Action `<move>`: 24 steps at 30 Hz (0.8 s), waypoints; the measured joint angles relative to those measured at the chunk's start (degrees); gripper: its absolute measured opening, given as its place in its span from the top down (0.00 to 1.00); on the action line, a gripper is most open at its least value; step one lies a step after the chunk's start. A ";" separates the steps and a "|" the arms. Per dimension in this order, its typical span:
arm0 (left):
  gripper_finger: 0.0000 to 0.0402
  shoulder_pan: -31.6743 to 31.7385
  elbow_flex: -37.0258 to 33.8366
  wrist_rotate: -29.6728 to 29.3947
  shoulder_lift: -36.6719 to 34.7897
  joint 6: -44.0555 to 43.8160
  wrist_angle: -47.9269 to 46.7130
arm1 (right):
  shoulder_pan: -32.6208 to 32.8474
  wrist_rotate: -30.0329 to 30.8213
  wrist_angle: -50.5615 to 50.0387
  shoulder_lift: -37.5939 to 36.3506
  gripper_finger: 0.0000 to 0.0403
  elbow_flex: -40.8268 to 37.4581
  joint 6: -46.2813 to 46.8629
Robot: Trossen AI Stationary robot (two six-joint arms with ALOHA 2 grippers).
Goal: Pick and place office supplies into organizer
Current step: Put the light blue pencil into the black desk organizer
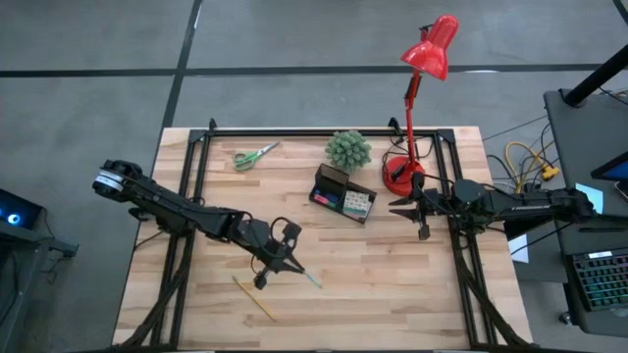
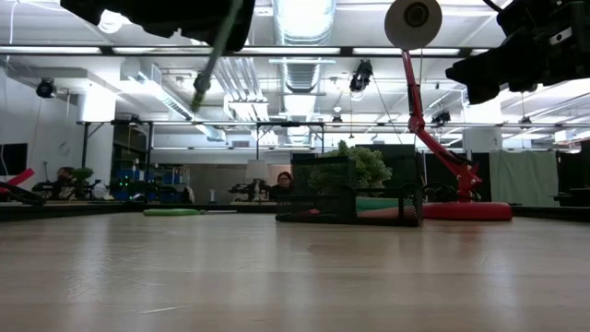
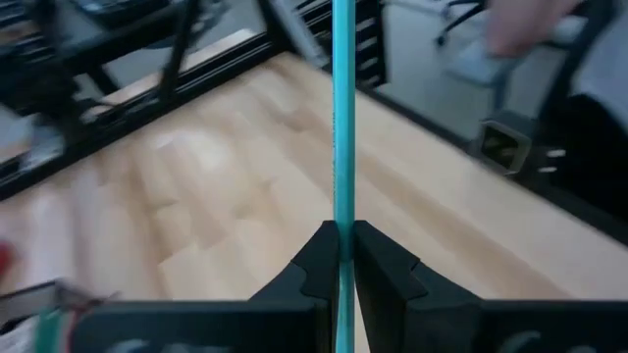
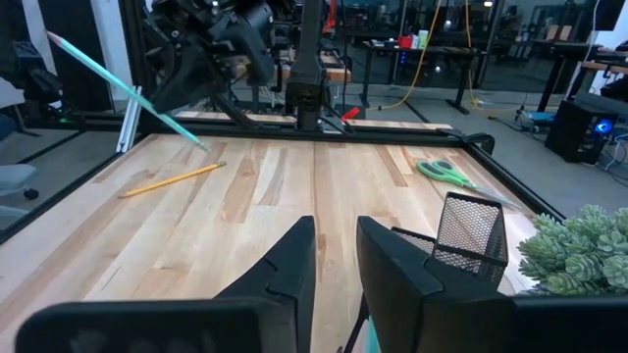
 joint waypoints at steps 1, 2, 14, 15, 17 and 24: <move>0.98 0.02 0.02 -1.35 0.00 0.00 0.00 | 0.00 -0.02 0.00 -0.01 0.83 0.00 0.02; 0.98 0.04 0.02 -2.59 0.00 0.01 0.01 | 0.00 0.00 0.00 -0.01 0.83 0.00 0.02; 0.98 0.39 0.02 -18.72 -0.01 0.13 0.02 | 0.00 -0.02 0.00 0.01 0.79 0.00 0.02; 0.98 0.39 0.02 -20.37 -0.01 0.13 0.02 | 0.00 0.00 0.00 0.00 0.79 0.00 0.02; 0.98 0.39 0.02 -22.79 -0.02 0.13 0.00 | 0.00 -0.01 0.00 0.00 0.79 0.00 -0.01; 0.98 0.39 0.02 -26.96 -0.02 0.15 -0.12 | 0.00 -0.02 0.00 -0.01 0.82 0.00 0.02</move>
